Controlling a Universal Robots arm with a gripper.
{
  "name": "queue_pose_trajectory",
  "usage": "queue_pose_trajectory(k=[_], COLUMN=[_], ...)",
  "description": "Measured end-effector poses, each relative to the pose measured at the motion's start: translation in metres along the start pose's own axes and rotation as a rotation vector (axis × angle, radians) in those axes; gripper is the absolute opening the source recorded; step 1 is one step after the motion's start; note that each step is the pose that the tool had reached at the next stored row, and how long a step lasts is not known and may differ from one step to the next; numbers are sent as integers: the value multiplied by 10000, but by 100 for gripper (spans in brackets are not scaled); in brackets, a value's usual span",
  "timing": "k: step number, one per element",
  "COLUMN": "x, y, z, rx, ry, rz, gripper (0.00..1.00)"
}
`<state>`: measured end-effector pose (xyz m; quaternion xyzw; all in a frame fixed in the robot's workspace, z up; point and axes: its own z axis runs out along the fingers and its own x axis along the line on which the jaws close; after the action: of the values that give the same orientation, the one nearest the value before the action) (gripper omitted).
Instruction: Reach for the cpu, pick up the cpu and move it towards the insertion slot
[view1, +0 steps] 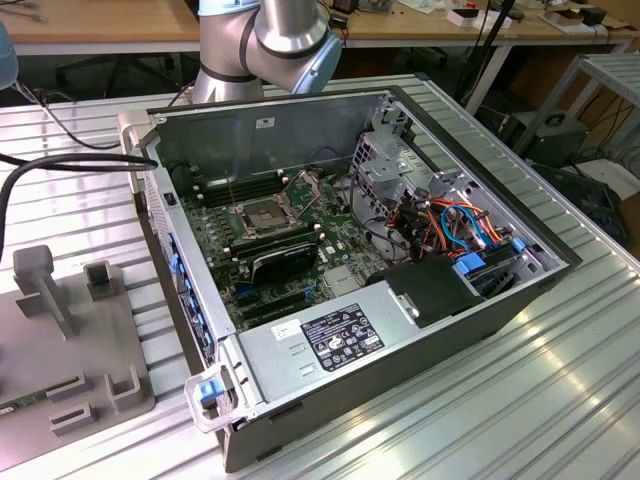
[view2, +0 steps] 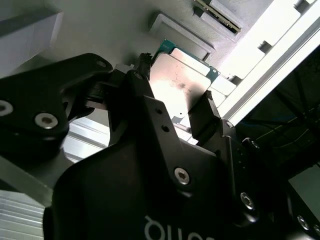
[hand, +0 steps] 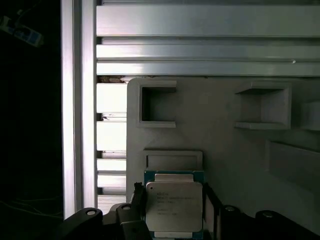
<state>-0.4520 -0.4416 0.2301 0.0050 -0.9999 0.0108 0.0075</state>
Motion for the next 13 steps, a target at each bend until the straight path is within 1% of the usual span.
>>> queue_pose_trajectory(k=[2,5,8,13], x=[-6,-15,-19,-18], y=[-1,0,-1,-3], z=[-10,-28,-50,-115], rx=[-6,-3,-6,-13], ry=[9,44,51,63], rz=[-1,0,-1,-1], gripper=[55,55,55,55])
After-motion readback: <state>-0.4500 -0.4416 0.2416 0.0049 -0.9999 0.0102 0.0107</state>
